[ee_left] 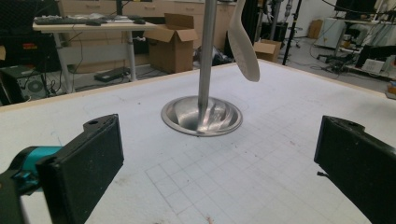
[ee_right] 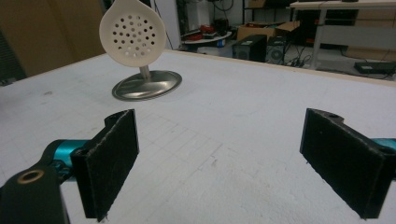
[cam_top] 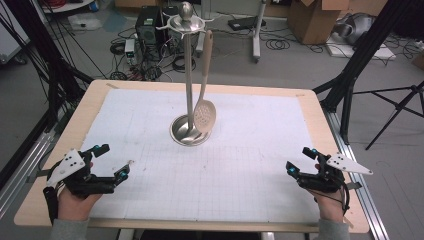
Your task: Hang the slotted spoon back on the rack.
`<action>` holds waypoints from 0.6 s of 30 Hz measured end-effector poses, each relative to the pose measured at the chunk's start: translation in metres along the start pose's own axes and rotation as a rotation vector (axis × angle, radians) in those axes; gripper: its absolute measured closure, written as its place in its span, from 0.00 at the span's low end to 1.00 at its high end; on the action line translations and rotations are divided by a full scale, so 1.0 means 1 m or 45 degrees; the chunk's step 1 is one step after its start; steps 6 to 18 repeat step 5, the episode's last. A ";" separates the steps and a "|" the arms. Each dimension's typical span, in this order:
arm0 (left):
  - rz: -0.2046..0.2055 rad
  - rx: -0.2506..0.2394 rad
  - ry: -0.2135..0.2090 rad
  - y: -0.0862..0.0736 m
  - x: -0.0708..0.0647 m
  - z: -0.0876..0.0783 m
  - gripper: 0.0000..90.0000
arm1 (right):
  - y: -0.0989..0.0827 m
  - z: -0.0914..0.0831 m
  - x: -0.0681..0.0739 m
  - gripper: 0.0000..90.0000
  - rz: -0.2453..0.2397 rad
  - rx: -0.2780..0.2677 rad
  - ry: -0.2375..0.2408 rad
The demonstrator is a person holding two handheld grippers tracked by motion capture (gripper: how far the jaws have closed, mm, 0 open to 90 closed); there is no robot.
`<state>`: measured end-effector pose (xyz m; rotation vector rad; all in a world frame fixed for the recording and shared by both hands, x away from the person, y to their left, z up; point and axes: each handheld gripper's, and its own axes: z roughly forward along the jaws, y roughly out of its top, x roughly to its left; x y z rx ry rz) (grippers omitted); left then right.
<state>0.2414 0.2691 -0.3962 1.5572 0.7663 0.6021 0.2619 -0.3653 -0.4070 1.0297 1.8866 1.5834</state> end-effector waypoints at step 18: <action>-0.006 0.002 0.012 -0.001 0.002 -0.001 0.02 | -0.001 0.002 0.002 0.12 0.007 0.012 0.007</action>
